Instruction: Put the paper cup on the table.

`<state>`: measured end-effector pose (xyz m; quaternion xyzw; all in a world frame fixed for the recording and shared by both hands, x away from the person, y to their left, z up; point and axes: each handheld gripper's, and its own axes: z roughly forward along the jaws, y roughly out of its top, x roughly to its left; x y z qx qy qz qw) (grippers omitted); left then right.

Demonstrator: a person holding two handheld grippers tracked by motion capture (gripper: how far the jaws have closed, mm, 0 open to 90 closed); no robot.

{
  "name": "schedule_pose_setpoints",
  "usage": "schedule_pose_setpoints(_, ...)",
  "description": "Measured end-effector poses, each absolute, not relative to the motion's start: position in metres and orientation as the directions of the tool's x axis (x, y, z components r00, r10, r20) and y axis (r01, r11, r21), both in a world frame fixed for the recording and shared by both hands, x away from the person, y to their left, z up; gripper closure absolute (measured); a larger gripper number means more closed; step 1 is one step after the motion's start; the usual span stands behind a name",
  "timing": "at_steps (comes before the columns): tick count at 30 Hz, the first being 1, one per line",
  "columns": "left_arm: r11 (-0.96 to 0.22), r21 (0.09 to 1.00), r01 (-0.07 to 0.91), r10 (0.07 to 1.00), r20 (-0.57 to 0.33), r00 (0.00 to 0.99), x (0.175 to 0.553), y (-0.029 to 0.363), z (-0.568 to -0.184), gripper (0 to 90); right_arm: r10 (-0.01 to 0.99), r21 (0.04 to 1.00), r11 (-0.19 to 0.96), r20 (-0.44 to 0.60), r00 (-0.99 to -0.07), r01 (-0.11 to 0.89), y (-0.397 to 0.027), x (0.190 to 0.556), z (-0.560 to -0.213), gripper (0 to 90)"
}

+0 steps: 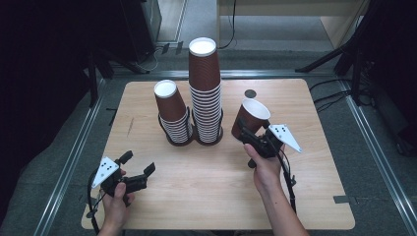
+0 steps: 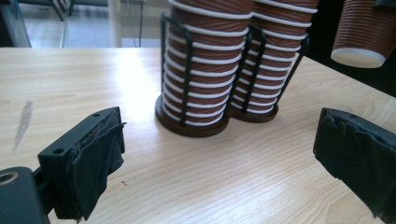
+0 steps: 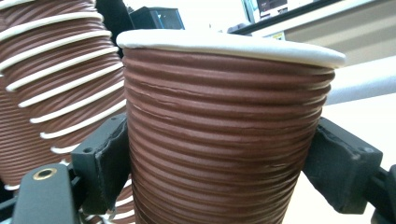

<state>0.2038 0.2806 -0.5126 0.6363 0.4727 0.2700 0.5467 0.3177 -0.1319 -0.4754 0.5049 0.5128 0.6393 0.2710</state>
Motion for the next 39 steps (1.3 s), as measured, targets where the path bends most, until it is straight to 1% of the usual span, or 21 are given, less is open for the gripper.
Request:
schedule_pose_setpoints(1, 0.046, 0.950, 0.309, 0.899, -0.174, 0.401, 0.203, 0.282, -0.514, 2.2, 0.865, 0.932, -0.325, 0.362, -0.347, 0.162, -0.133, 0.319, -0.476, 15.6)
schedule_pose_setpoints(7, 0.049, 0.944, 0.327, 0.905, -0.181, 0.385, 0.200, 0.291, -0.521, 2.2, 0.900, 0.968, -0.237, 0.249, -0.358, 0.078, -0.136, 0.325, -0.482, 15.2)
schedule_pose_setpoints(9, 0.047, 0.942, 0.331, 0.908, -0.179, 0.379, 0.199, 0.294, -0.523, 2.2, 0.910, 0.974, -0.214, 0.225, -0.348, 0.071, -0.138, 0.328, -0.485, 15.2)
schedule_pose_setpoints(16, 0.057, 0.938, 0.342, 0.918, -0.184, 0.352, 0.196, 0.307, -0.528, 2.2, 0.935, 0.981, -0.166, 0.187, -0.301, 0.097, -0.146, 0.342, -0.498, 14.9)
schedule_pose_setpoints(18, 0.063, 0.934, 0.351, 0.919, -0.191, 0.344, 0.193, 0.312, -0.532, 2.2, 0.944, 0.986, -0.137, 0.159, -0.288, 0.097, -0.148, 0.346, -0.502, 14.9)
schedule_pose_setpoints(24, 0.104, 0.927, 0.360, 0.928, -0.221, 0.300, 0.191, 0.327, -0.540, 2.2, 0.959, 0.990, -0.115, 0.132, -0.250, 0.082, -0.155, 0.358, -0.515, 14.7)
schedule_pose_setpoints(28, 0.100, 0.926, 0.364, 0.936, -0.212, 0.282, 0.191, 0.330, -0.544, 2.2, 0.956, 0.987, -0.130, 0.152, -0.252, 0.099, -0.160, 0.366, -0.519, 14.5)
schedule_pose_setpoints(30, 0.102, 0.924, 0.367, 0.935, -0.215, 0.281, 0.190, 0.332, -0.546, 2.2, 0.960, 0.984, -0.141, 0.162, -0.229, 0.108, -0.163, 0.369, -0.521, 14.5)
schedule_pose_setpoints(35, 0.105, 0.928, 0.357, 0.940, -0.210, 0.270, 0.187, 0.334, -0.546, 2.2, 0.975, 0.988, -0.106, 0.125, -0.181, 0.111, -0.168, 0.378, -0.527, 14.2)
schedule_pose_setpoints(37, 0.114, 0.927, 0.357, 0.940, -0.217, 0.264, 0.188, 0.334, -0.546, 2.2, 0.981, 0.990, -0.074, 0.094, -0.169, 0.117, -0.168, 0.381, -0.529, 14.0)
schedule_pose_setpoints(39, 0.099, 0.929, 0.357, 0.941, -0.204, 0.269, 0.187, 0.333, -0.547, 2.2, 0.984, 0.992, -0.045, 0.065, -0.167, 0.120, -0.167, 0.383, -0.531, 13.9)
